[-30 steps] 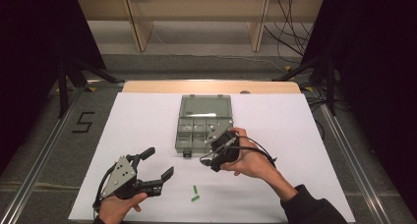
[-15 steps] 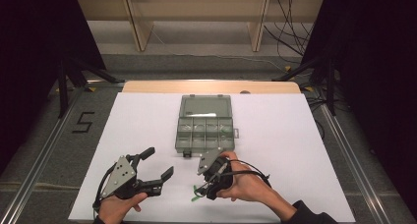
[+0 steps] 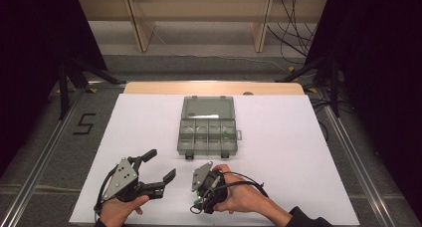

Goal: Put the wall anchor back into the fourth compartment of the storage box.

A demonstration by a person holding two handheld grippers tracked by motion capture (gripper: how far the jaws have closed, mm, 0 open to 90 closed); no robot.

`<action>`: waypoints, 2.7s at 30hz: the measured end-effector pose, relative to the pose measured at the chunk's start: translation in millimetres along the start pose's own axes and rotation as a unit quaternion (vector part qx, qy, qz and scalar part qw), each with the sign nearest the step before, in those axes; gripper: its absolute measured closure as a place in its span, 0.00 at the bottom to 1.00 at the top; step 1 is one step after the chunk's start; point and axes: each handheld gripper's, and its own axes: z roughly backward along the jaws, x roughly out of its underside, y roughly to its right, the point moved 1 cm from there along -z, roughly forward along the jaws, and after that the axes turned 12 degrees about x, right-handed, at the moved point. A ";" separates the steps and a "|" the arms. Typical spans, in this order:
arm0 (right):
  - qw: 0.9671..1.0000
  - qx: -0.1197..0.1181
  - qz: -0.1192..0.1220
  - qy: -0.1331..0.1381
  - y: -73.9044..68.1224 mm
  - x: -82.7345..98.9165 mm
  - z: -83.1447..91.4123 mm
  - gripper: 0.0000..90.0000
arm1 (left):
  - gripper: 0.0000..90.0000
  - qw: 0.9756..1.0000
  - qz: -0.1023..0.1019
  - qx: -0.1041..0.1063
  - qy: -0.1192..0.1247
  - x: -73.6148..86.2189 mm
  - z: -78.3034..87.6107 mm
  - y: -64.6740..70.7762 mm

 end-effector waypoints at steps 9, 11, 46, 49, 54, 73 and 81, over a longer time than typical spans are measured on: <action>0.999 -0.013 0.026 -0.017 -8.3 -0.6 -10.4 0.59 | 0.18 1.000 0.002 0.000 0.000 0.2 -0.2 0.4; 0.999 -0.015 0.026 -0.020 -8.7 -0.7 -12.2 0.62 | 0.18 1.000 0.003 0.000 0.000 0.4 -0.4 0.4; 0.998 -0.027 0.034 -0.053 -5.5 -4.6 -15.8 0.93 | 0.18 1.000 -0.003 0.001 -0.002 0.5 -0.6 -0.6; 0.999 -0.017 0.028 -0.044 -0.4 -5.9 -8.4 0.93 | 0.18 1.000 -0.002 0.001 -0.002 0.5 -0.7 -0.4; 0.999 0.004 0.026 -0.025 13.7 -6.8 4.7 0.93 | 0.18 1.000 -0.002 0.000 -0.003 0.6 -0.7 -0.4; 0.998 0.059 -0.024 0.002 56.2 -4.0 41.5 0.93 | 0.18 1.000 -0.003 0.000 -0.003 0.5 -0.6 -0.6; 0.995 0.088 -0.048 0.021 75.8 -0.7 52.3 0.93 | 0.18 1.000 -0.002 0.000 -0.004 0.6 -0.7 -0.4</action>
